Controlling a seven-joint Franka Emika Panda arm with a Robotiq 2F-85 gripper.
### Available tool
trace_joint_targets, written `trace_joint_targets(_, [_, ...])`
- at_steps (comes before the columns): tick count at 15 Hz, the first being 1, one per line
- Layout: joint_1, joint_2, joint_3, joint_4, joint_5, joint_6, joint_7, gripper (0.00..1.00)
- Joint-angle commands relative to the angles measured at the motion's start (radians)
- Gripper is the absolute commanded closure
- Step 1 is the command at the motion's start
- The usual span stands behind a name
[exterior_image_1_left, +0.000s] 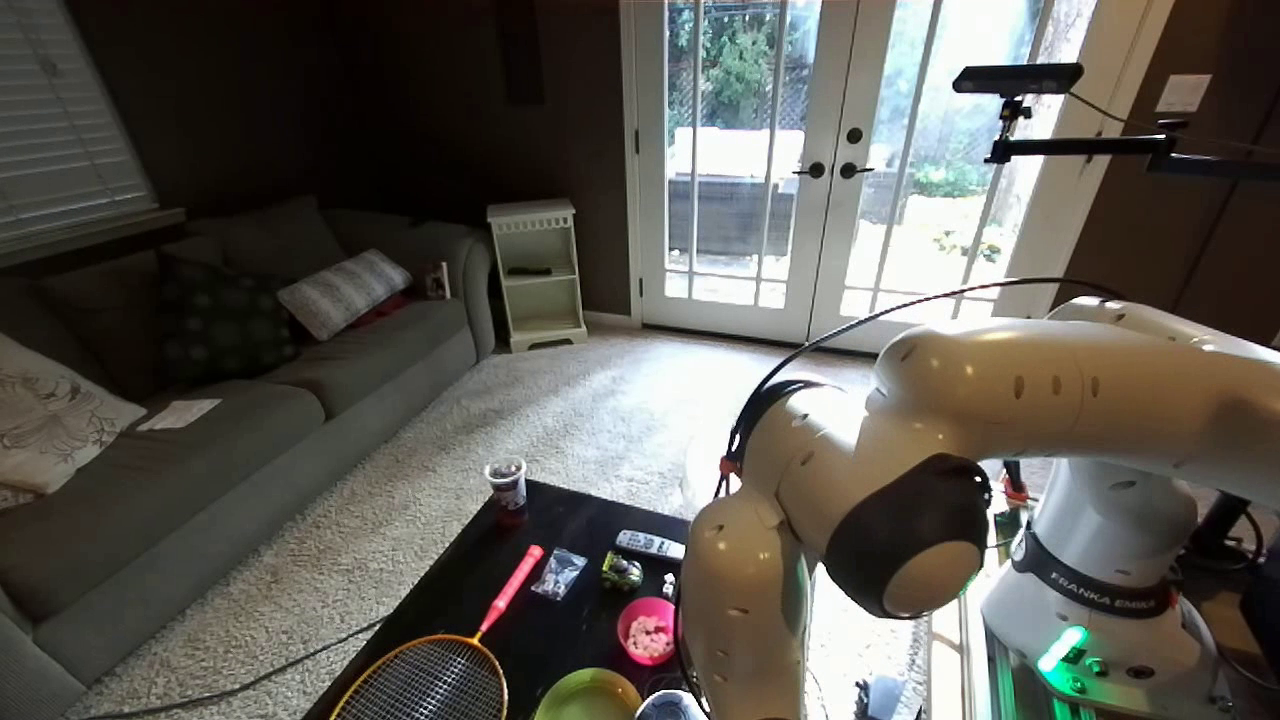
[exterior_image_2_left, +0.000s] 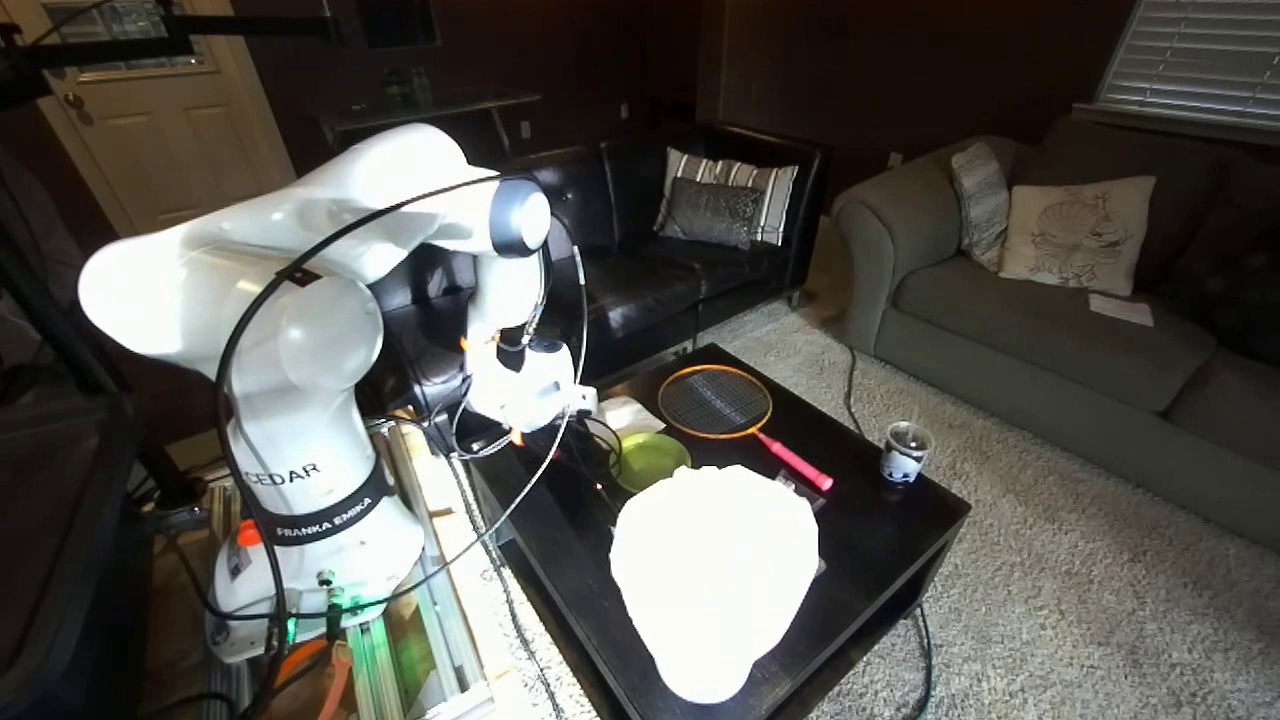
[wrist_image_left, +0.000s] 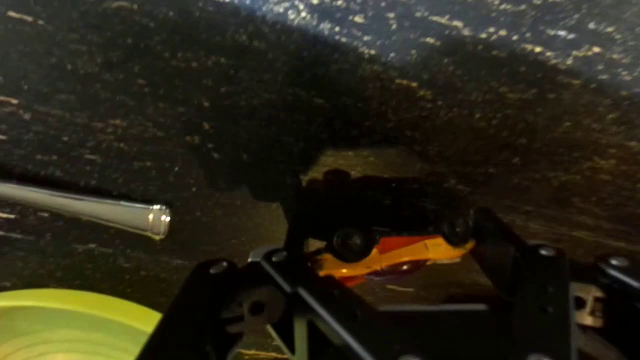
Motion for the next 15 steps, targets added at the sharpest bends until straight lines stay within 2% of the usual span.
trace_joint_targets(1, [0.035, 0.013, -0.029, -0.023, 0.032, 0.089, -0.004, 0.05])
trace_joint_targets(3, [0.026, 0.004, -0.024, -0.041, 0.034, 0.103, -0.013, 0.00])
trace_joint_targets(9, [-0.011, -0.042, -0.002, -0.082, 0.017, 0.104, -0.036, 0.00])
trace_joint_targets(15, [-0.179, -0.178, 0.128, -0.181, -0.067, 0.026, -0.111, 0.00])
